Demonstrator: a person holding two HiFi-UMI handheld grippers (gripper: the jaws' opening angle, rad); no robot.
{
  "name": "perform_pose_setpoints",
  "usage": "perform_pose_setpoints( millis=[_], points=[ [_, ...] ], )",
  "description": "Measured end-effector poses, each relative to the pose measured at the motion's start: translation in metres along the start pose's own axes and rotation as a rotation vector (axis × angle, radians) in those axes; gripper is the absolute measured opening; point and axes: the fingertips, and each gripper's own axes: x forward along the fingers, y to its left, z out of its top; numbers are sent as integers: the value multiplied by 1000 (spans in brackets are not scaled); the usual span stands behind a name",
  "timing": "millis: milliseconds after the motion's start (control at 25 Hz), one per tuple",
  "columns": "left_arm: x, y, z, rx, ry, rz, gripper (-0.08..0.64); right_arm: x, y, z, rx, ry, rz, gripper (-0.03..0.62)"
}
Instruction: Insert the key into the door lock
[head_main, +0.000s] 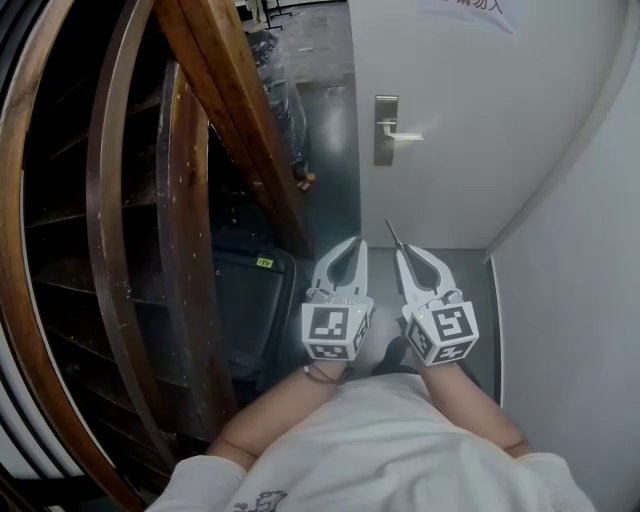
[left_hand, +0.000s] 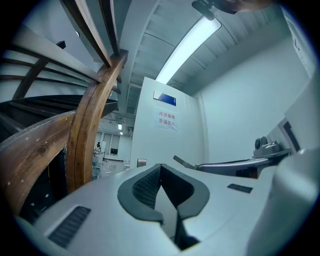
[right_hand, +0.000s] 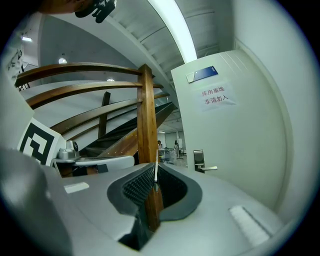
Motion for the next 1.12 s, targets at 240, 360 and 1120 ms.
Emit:
perform_pose_setpoints(
  millis=[240, 360, 1120],
  points=[
    [82, 6, -6, 15, 2, 36, 6, 54, -62, 2, -2, 35, 42, 26],
    [122, 7, -12, -7, 10, 54, 6, 78, -94, 4, 1, 42, 66, 26],
    [253, 42, -45, -14, 52, 89, 6, 172, -196, -23, 75, 95, 90, 26]
  ],
)
